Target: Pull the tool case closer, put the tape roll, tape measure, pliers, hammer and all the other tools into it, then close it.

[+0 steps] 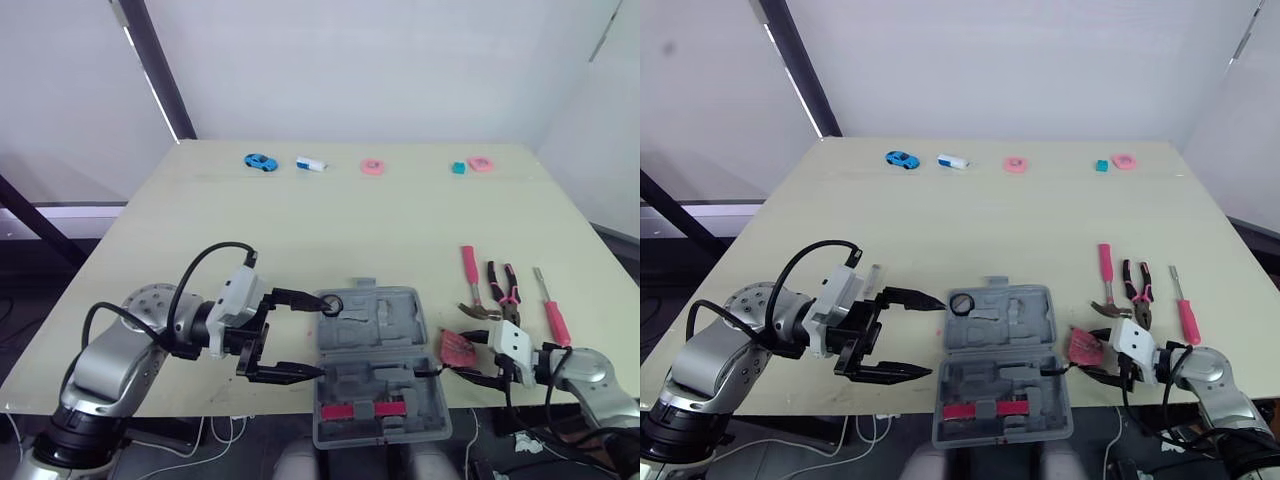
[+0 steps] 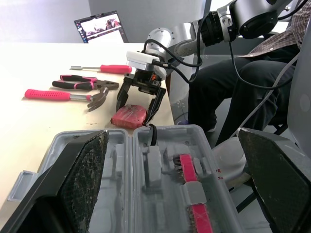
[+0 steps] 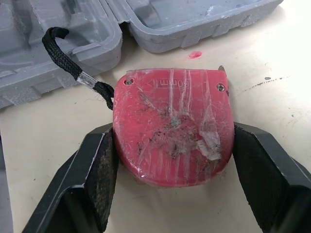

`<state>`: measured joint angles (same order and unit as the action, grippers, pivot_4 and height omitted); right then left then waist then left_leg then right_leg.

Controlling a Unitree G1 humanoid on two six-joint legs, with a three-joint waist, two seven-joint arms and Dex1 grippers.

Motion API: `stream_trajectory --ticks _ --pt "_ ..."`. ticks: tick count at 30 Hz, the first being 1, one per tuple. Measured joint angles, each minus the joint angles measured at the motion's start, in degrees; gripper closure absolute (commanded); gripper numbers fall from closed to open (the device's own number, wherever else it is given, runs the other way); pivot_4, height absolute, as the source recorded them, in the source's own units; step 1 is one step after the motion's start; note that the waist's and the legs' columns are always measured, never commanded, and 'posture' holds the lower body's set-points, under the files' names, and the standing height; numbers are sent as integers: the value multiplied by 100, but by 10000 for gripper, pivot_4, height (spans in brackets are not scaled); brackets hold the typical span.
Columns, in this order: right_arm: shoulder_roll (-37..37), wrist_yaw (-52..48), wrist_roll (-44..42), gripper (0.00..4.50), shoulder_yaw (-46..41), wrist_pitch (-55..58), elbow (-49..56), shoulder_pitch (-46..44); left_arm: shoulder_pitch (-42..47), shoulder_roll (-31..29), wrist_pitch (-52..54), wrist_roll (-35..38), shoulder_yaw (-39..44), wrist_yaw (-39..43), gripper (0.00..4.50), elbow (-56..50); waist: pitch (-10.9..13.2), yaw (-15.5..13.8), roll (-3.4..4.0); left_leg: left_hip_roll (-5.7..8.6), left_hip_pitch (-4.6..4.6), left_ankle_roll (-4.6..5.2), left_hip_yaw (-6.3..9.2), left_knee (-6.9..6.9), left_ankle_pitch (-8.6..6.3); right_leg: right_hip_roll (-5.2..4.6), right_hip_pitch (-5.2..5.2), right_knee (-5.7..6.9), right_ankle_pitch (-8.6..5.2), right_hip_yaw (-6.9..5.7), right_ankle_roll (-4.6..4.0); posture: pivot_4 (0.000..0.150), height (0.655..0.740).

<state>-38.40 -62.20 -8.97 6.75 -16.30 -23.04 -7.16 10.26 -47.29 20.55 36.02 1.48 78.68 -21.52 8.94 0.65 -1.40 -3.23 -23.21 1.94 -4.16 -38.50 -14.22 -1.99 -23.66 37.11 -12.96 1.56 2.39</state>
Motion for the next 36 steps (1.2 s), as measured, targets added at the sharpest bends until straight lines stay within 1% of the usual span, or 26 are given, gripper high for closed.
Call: stream_trajectory --ticks 5,8,13,15,17,20,21,22,27,30,33,36 --pt "-124 -14 0 16037 -19 78 146 107 -31 10 -22 2 0 -3 0 1 1 -16 1 0 18 0 -6 4 0 -2 14 1 -1 4 0 1500 7395" --pt "-487 -122 0 16037 -64 367 522 255 -31 66 -92 2 2 -45 0 6 2 -15 4 0 19 0 -8 4 0 -3 13 1 0 11 0 1500 7395" --pt "-1057 -273 2 16037 -132 888 1137 182 -114 148 -151 2 26 -158 0 20 3 17 5 -2 31 0 -6 8 -1 -2 12 7 -1 19 1 1500 7395" --pt "-1222 -421 11 16037 -81 1357 1466 -119 -272 203 -206 3 76 -257 0 22 5 25 7 -5 34 0 -8 8 -1 1 10 9 -4 21 5 1500 7395" --pt "-1389 -621 30 16037 19 1828 1893 -644 -405 302 -226 2 106 -418 0 22 13 41 21 -3 37 0 -14 7 -1 -1 -2 28 -5 44 7 1500 7395" --pt "-1455 -775 66 16037 139 2281 2344 -1256 -512 380 -224 7 185 -602 0 21 13 11 16 -4 37 0 -9 8 -1 3 -2 28 -8 36 7 1500 7395" --pt "-1443 -873 132 16037 300 2508 2529 -1530 -569 382 -223 7 265 -692 0 18 13 -16 15 -4 34 -1 -10 11 -1 1 -2 27 -9 29 -1 1500 7395" --pt "-1307 -943 282 16037 590 2759 2494 -1939 -714 379 -215 11 401 -793 0 12 14 -6 14 -4 34 -1 -9 11 -1 -1 -3 27 -7 29 -8 1500 7395" --pt "-798 -1084 859 16037 1404 3365 2367 -3050 -1018 395 -109 55 789 -1253 0 -71 17 -13 15 -2 20 -1 -12 13 -2 -5 -20 27 -6 31 -10 1500 7395" --pt "-568 -1134 1151 16037 1776 3534 2168 -3382 -1204 448 -61 102 960 -1490 0 -180 17 -18 15 -3 18 -1 -12 15 -2 -7 -21 26 -6 31 -11 1500 7395" --pt "-313 -1131 1650 16037 2281 3610 1844 -3672 -1549 514 38 215 1129 -1801 0 -526 17 1 14 -2 18 -1 -15 15 -2 -10 -23 27 -5 31 -11 1500 7395" --pt "-128 -1126 1972 16037 2541 3605 1604 -3866 -1782 520 92 254 1229 -1985 0 -745 18 11 14 -2 19 -2 -16 15 -2 -10 -26 30 -5 31 -11 1500 7395"
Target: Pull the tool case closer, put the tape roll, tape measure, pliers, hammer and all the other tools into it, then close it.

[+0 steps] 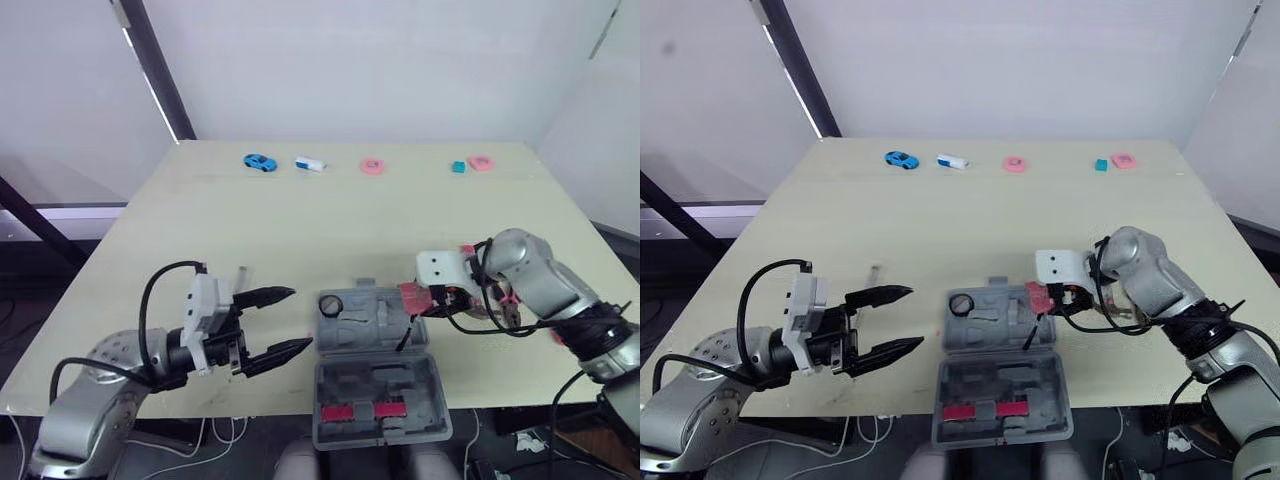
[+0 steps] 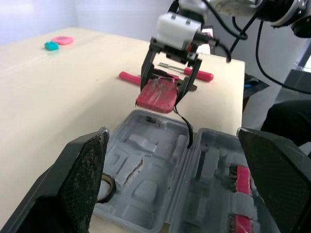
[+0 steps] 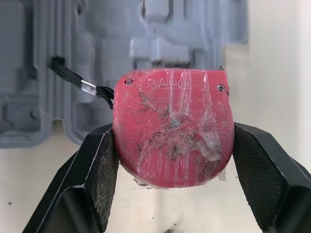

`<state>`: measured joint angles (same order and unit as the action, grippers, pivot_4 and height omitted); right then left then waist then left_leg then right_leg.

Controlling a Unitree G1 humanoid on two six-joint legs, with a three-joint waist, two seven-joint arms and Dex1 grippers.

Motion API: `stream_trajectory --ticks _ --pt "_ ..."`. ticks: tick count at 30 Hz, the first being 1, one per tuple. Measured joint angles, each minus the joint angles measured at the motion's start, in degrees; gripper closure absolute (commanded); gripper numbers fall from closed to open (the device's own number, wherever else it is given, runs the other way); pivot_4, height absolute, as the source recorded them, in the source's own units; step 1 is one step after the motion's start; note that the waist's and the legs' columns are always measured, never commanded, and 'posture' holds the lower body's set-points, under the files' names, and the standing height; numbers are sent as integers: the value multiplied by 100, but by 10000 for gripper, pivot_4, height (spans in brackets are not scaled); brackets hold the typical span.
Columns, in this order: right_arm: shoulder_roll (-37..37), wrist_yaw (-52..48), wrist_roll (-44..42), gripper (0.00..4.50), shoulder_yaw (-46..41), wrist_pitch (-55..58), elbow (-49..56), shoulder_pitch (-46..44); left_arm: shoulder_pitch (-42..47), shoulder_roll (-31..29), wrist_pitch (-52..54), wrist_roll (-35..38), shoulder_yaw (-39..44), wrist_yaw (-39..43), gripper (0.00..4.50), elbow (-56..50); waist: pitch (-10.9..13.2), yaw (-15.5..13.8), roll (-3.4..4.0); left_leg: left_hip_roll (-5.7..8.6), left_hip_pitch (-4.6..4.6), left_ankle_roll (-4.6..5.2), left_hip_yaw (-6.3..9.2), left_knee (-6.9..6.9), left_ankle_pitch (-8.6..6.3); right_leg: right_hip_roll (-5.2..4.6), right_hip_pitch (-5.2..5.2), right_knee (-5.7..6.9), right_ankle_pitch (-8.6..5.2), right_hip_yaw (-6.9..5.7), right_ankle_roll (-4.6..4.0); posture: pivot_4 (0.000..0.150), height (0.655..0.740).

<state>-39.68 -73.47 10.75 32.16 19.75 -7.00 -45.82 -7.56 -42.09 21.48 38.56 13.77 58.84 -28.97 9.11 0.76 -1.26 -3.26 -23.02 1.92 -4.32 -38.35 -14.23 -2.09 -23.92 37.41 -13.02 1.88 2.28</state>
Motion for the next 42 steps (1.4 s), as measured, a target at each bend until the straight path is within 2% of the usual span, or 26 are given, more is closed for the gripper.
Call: stream_trajectory --ticks 12,20,22,23,24,29,34,39,42 --pt "846 308 1140 16037 767 -494 -1028 -367 -171 -150 62 92 195 -93 0 -178 0 4 1 0 0 -1 -27 0 0 0 -11 16 -4 0 -8 1500 7395" --pt "1039 512 1271 16037 718 -654 -1277 -371 -93 -167 61 91 190 5 0 -139 0 22 0 -1 8 -4 -37 0 2 1 -11 28 -5 2 -9 1500 7395" --pt "1052 539 1275 5801 695 -691 -1317 -371 -65 -166 60 89 186 9 0 -128 0 22 -1 -2 8 -5 -36 0 2 1 -11 28 -5 2 -9 1500 7395" --pt "1055 558 1279 2335 674 -723 -1337 -370 -50 -166 56 86 180 11 0 -124 0 22 0 -2 8 -5 -36 0 2 1 -11 28 -5 2 -9 1500 7395" --pt "1063 584 1277 1065 638 -755 -1351 -364 -39 -166 42 80 164 14 0 -115 0 23 0 -2 8 -5 -36 0 2 1 -11 27 -5 3 -9 1500 7395" --pt "1008 512 1199 1065 480 -765 -1273 -275 -39 -167 -48 -29 137 133 0 -19 1 19 0 -2 4 -5 -39 4 2 1 -15 23 -7 3 -12 1500 7395" --pt "706 299 1057 1065 233 -601 -655 -117 -36 -169 -67 -62 134 203 0 20 1 8 0 -2 -3 -5 -40 5 1 0 -23 23 -7 3 -12 1500 7395" --pt "205 147 547 1065 -481 -318 150 467 -73 -173 -88 -94 148 222 0 32 2 -5 -2 -2 -5 -5 -37 5 1 -3 -22 18 -8 2 -12 1500 7395" --pt "563 598 -160 1065 -1266 -548 196 1010 -76 -172 -89 -102 153 216 0 32 1 30 -6 -3 -3 -5 -35 6 1 2 -23 23 -8 10 -12 1500 7395"
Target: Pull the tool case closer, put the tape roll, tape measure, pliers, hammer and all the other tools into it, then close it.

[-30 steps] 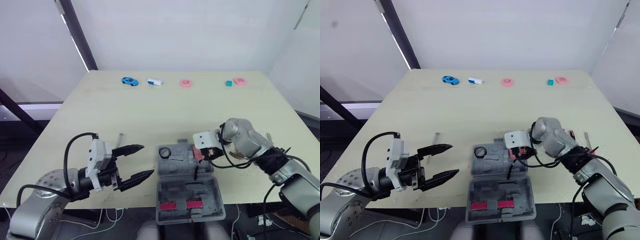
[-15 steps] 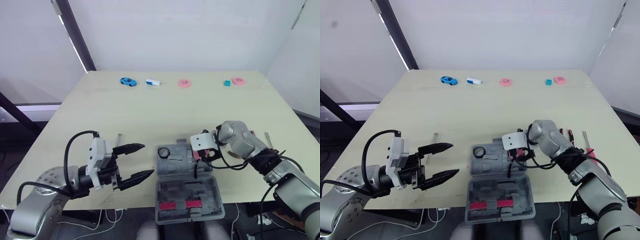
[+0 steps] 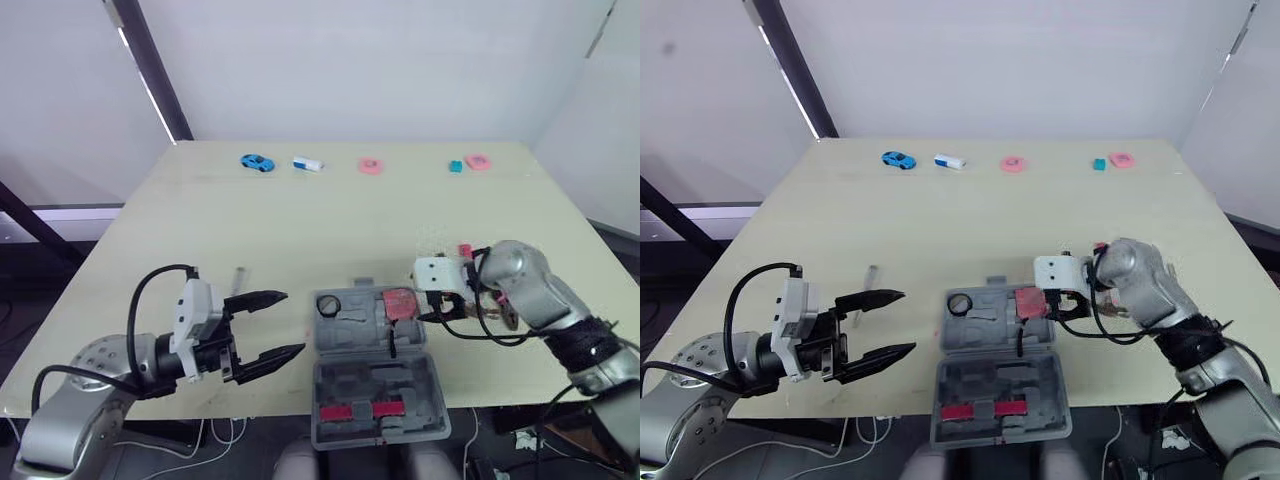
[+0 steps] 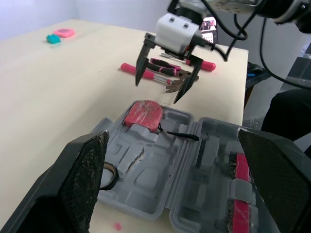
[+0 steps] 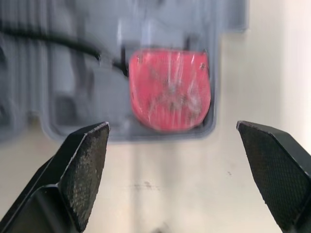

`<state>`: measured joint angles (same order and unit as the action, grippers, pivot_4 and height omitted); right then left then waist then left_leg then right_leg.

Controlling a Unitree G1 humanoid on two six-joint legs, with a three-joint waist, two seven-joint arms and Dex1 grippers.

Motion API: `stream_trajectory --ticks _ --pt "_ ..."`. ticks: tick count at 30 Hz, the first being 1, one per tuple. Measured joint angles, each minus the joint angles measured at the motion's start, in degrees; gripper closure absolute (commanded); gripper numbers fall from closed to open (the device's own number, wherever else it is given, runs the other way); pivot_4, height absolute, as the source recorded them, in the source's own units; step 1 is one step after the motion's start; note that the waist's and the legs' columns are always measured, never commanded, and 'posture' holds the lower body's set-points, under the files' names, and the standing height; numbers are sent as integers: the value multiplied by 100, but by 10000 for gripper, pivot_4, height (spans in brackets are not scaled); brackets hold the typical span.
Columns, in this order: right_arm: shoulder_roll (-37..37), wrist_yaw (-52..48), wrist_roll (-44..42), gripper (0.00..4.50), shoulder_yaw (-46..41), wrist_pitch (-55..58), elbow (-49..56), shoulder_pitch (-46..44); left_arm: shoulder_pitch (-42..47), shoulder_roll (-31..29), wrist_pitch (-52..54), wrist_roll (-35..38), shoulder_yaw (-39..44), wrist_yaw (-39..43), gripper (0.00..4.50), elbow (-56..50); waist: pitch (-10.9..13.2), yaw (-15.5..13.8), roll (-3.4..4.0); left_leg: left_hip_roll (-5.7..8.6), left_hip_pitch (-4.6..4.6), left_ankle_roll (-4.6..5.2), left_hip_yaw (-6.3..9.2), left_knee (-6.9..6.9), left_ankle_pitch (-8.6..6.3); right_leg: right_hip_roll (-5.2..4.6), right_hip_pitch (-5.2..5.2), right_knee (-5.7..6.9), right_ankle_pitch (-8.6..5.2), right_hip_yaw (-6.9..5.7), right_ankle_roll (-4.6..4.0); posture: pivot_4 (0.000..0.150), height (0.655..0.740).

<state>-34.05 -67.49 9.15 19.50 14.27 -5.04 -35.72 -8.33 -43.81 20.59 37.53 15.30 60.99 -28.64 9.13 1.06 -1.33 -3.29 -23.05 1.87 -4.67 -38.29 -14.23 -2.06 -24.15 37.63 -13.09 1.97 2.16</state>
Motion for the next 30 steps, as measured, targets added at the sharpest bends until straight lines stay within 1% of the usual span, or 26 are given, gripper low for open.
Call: stream_trajectory --ticks 2,3,4,5,6,12,15,17,18,19,25,30 --pt "92 121 -212 5913 -109 -69 0 90 4 0 0 0 -1 -4 0 0 2 12 2 0 2 0 1 0 0 2 -4 4 0 6 0 1500 7395" --pt "245 277 -420 7940 -354 -70 10 203 17 2 2 0 -3 -13 0 2 2 4 -1 0 2 0 1 0 0 3 -3 5 0 5 0 1500 7395" --pt "368 417 -579 11499 -521 -71 18 301 24 5 2 0 -2 -25 0 4 1 -7 -1 0 2 0 1 -1 0 3 -1 5 0 4 0 1500 7395" --pt "438 531 -719 16404 -634 -74 23 406 45 5 4 0 -6 -31 0 6 2 -11 -1 0 2 0 0 0 0 2 -3 4 0 6 0 1500 7395" --pt "486 594 -766 18854 -696 -75 23 468 58 5 5 0 -4 -37 0 11 1 -19 -2 0 1 0 -1 0 0 2 -1 3 0 5 0 1500 7395" --pt "990 1075 -1201 18854 -903 -260 -111 949 266 4 31 0 -22 -78 0 133 2 -21 -4 0 0 1 -1 0 0 1 -3 2 0 10 1 1500 7395" --pt "1198 1221 -1417 18854 -987 -472 -446 1069 303 2 37 0 -22 -77 0 166 2 -16 -4 0 1 1 -1 0 0 2 -3 2 0 10 1 1500 7395" --pt "1209 1279 -1459 24158 -1003 -630 -632 1088 304 2 40 0 -22 -77 0 177 3 -14 -4 0 1 1 0 1 0 2 -4 2 0 11 1 1500 7395" --pt "1215 1291 -1465 24688 -1013 -672 -665 1089 304 2 41 0 -22 -78 0 177 3 -14 -4 0 1 1 1 1 0 2 -3 2 0 11 1 1500 7395" --pt "1236 1306 -1483 28680 -1039 -754 -742 1086 300 2 48 1 -21 -78 0 177 3 -13 -4 0 1 1 1 1 0 2 -3 2 0 11 1 1500 7395" --pt "1322 1301 -1567 28680 -1044 -1113 -1055 1085 258 -26 158 34 -18 -108 0 173 3 -13 -4 0 1 1 4 2 0 2 -4 2 0 12 2 1500 7395" --pt "1437 1393 -1579 28680 -1047 -1502 -1639 1039 253 -25 160 62 -15 -148 0 156 3 -11 -4 0 2 1 6 2 0 2 -3 2 0 14 1 1500 7395"
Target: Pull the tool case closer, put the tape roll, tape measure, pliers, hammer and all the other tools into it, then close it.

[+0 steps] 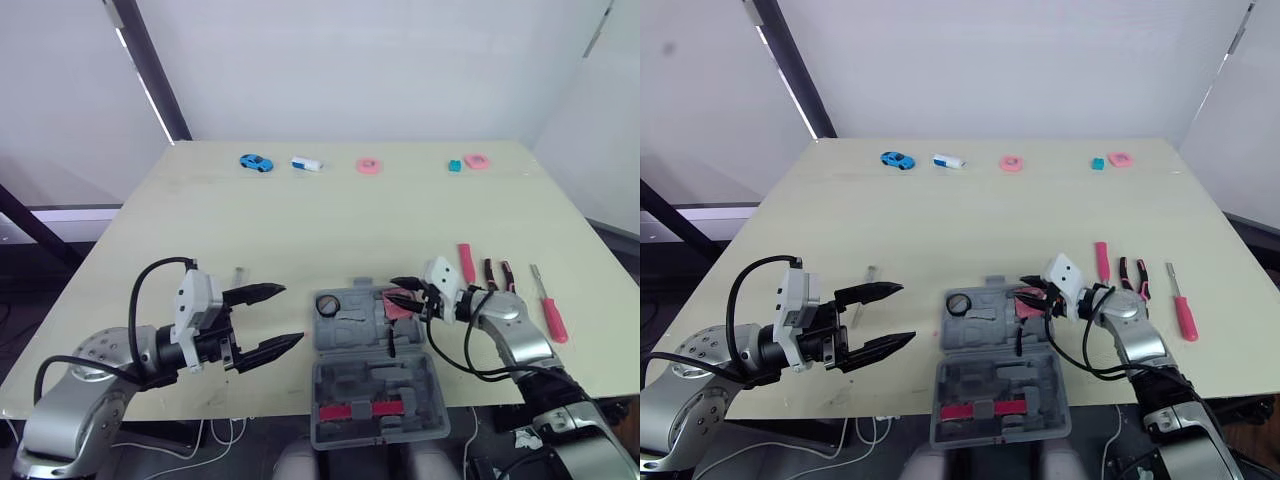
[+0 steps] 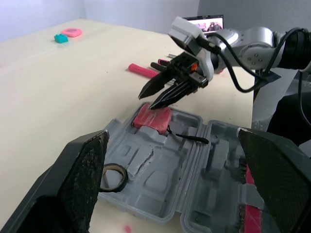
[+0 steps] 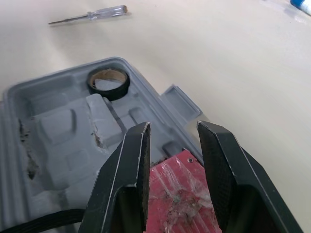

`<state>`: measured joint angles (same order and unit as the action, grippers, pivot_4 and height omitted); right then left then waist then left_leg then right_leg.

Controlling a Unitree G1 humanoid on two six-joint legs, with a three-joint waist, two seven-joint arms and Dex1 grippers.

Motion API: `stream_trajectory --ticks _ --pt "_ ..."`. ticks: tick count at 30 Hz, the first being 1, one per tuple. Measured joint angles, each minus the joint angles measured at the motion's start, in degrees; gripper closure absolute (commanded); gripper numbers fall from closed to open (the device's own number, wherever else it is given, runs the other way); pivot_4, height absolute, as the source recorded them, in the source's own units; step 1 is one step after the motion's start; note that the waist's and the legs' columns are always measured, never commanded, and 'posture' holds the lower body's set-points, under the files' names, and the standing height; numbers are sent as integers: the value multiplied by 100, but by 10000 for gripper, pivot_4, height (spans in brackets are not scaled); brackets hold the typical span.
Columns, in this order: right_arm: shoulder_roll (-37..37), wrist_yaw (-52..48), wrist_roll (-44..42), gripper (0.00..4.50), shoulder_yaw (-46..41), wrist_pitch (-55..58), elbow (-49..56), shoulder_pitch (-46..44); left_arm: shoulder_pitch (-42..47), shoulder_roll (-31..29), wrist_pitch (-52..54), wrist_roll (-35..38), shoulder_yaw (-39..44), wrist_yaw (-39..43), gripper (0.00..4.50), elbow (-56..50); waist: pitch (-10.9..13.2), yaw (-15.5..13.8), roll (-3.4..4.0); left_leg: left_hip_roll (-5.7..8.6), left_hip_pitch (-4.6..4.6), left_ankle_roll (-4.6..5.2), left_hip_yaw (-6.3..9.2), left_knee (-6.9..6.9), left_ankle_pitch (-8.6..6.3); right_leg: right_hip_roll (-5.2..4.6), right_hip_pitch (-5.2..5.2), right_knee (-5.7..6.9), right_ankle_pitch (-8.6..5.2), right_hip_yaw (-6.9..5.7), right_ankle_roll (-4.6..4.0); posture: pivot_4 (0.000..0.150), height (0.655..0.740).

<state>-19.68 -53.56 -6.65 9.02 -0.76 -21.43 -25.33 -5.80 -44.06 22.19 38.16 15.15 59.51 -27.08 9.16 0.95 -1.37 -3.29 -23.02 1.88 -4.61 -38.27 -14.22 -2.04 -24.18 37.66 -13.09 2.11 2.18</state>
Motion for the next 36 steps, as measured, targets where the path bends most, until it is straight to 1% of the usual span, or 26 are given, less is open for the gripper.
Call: stream_trajectory --ticks 4,7,8,13,21,24,27,31,34,36 --pt "110 86 6 28680 -12 -257 -628 -27 -2 1 1 14 5 -52 0 -7 0 3 0 0 1 0 0 1 0 0 0 0 0 2 0 1500 7395" --pt "179 134 7 28680 -12 -466 -903 -89 -5 1 1 14 5 -63 0 -16 0 6 -1 0 7 0 -1 1 0 0 4 1 0 6 0 1500 7395" --pt "183 141 46 28680 -15 -597 -1260 -125 -5 1 1 19 5 -69 0 -48 -4 1 -6 0 16 0 0 1 0 0 14 1 0 5 0 1500 7395" --pt "245 133 51 28680 29 -662 -1564 -217 -30 0 1 20 6 -71 0 -49 -27 2 -29 -1 34 0 7 0 0 0 26 1 0 5 0 1500 7395" --pt "294 244 146 28680 90 -628 -1592 -204 -120 2 1 20 8 -89 0 -49 -64 11 -65 -26 40 -2 12 1 -1 -6 27 0 0 4 -2 1500 7395" --pt "281 336 156 28680 76 -687 -1395 -81 -150 67 -17 15 29 -149 0 -48 -66 2 -68 -26 38 -3 10 4 -2 -13 26 -5 0 3 -2 1500 7395" --pt "229 427 141 28680 15 -668 -1024 103 -246 185 -72 -2 95 -260 0 -19 -55 -1 -51 -22 28 -3 5 12 -2 -23 16 -8 0 4 -2 1500 7395" --pt "157 619 -196 28680 -351 -519 70 743 -491 546 -241 -60 366 -539 0 292 -32 -15 -21 -14 -2 -1 1 31 -1 -23 -11 -16 0 6 -2 1500 7395" --pt "102 742 -550 28680 -674 -357 855 953 -606 620 -426 -223 508 -621 0 565 -30 2 -19 -5 -13 -1 -6 35 -1 -14 -28 -14 0 15 -1 1500 7395" --pt "-70 779 -784 28680 -919 -260 1420 1175 -672 715 -540 -258 615 -666 0 728 -30 -9 -19 -3 -14 -1 -7 37 -1 -13 -29 -17 -1 14 -1 1500 7395"
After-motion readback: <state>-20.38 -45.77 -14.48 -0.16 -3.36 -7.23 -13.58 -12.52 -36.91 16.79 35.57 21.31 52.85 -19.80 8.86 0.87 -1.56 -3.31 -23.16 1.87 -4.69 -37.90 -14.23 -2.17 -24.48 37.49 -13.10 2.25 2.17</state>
